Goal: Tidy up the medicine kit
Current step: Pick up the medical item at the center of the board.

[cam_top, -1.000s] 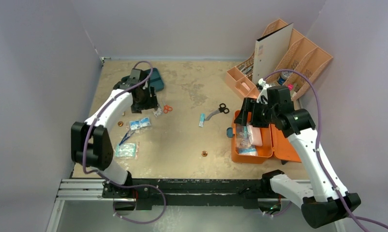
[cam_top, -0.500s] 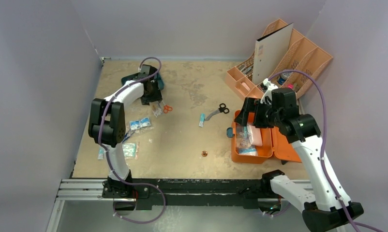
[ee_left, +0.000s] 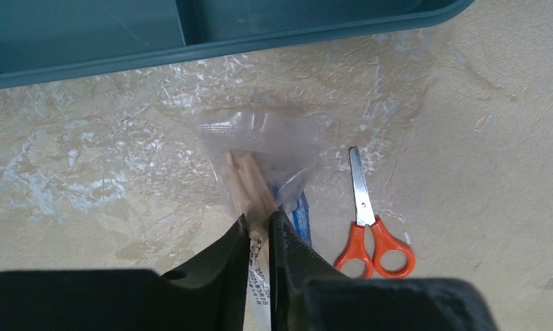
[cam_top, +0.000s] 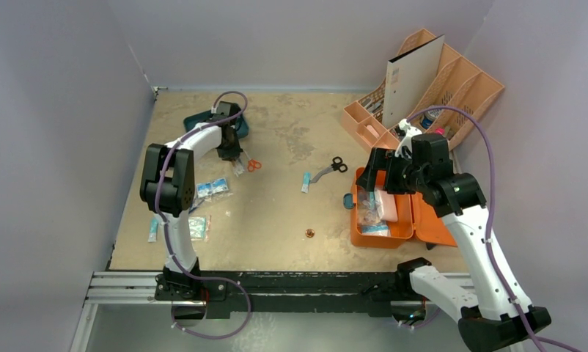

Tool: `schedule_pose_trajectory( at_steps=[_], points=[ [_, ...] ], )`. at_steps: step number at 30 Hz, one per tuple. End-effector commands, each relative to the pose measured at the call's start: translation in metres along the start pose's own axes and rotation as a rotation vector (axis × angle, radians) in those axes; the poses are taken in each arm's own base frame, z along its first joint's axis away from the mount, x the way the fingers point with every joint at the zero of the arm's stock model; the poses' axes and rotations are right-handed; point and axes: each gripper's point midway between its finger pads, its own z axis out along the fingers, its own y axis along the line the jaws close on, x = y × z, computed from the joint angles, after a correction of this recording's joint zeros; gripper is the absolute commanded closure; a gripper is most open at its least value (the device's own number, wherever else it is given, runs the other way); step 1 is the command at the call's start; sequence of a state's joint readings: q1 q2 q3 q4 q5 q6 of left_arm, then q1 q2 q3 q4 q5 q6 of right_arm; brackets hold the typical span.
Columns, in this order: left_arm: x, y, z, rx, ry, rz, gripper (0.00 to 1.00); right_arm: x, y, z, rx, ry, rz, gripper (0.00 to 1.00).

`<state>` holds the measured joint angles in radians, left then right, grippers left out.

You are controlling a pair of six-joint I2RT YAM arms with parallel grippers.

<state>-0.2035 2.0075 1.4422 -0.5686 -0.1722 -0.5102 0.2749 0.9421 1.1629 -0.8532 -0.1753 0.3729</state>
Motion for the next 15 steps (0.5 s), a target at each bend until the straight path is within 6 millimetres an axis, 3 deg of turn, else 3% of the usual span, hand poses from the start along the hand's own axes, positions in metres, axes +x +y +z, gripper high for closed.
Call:
schedule_pose_trajectory(
  at_steps=[1,4,10,15],
  points=[
    [-0.017,-0.005,-0.009,0.020,-0.050,0.000,0.92,-0.010,0.009,-0.006,-0.042,-0.042,-0.036,0.01],
    [-0.016,-0.007,-0.016,0.039,-0.045,-0.003,0.99,-0.009,0.013,-0.006,-0.063,-0.033,-0.038,0.01],
    [-0.018,-0.014,-0.045,0.105,-0.056,-0.017,1.00,-0.004,0.018,-0.003,-0.093,-0.007,-0.017,0.01],
    [-0.017,-0.033,-0.081,0.259,-0.059,-0.018,1.00,0.002,0.030,0.002,-0.163,0.026,0.034,0.04]
  ],
)
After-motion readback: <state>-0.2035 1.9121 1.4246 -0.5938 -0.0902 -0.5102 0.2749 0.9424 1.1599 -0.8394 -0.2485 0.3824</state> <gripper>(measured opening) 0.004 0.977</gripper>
